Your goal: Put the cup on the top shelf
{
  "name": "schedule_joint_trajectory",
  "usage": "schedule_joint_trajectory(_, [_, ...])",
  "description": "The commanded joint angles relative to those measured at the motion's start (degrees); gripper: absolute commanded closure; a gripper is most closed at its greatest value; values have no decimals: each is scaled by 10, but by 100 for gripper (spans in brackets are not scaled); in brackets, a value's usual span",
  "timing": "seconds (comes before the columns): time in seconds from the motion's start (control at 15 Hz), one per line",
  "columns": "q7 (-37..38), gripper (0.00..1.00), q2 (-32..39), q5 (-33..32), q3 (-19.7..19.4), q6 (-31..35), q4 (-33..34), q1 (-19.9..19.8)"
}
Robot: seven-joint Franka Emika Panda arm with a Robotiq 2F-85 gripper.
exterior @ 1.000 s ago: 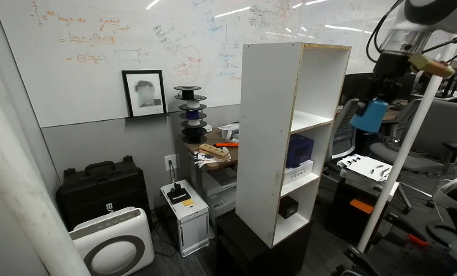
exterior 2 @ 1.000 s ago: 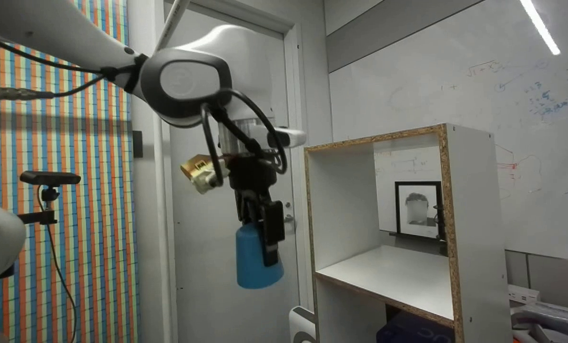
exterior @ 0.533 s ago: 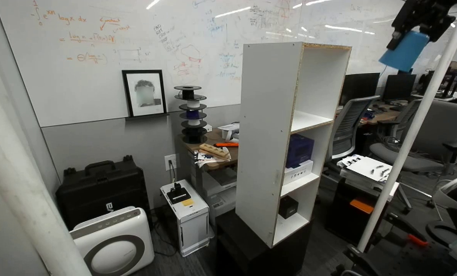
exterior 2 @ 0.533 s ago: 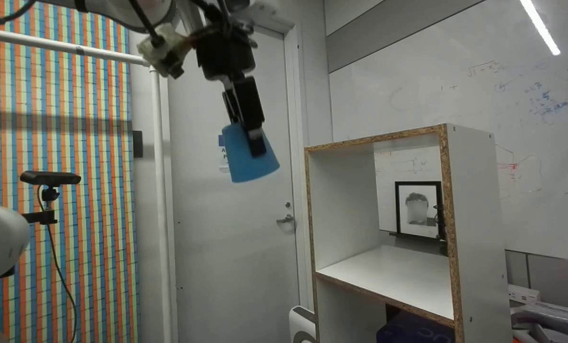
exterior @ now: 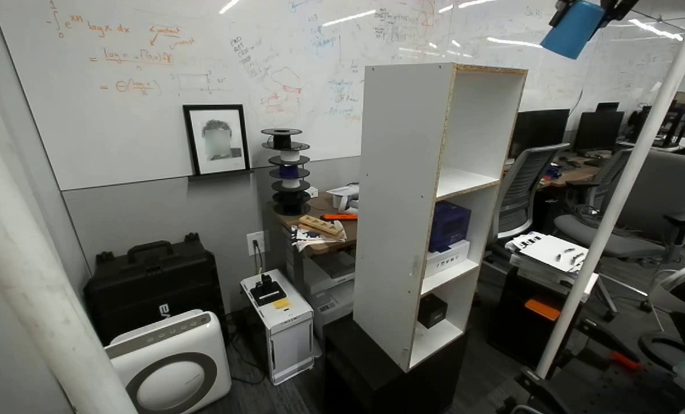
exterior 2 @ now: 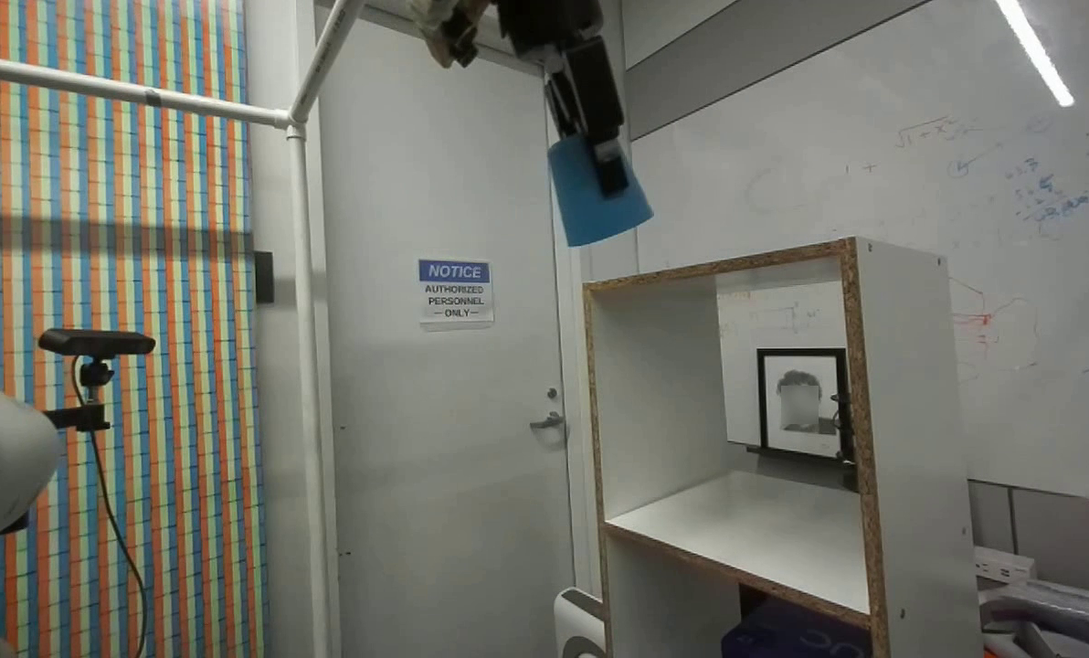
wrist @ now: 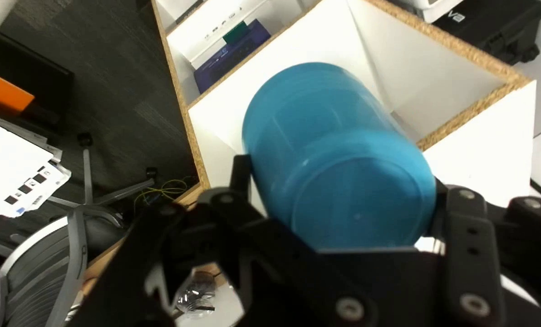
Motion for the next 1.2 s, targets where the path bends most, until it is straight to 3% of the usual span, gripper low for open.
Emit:
schedule_joint_trajectory(0.0, [31,49,122,45,-6,-17,143,-5])
schedule_joint_trajectory(0.4, [77,49,242,85,1,-11,282,-3])
schedule_joint_trajectory(1.13, [151,49,382,84,38,-26,388,9])
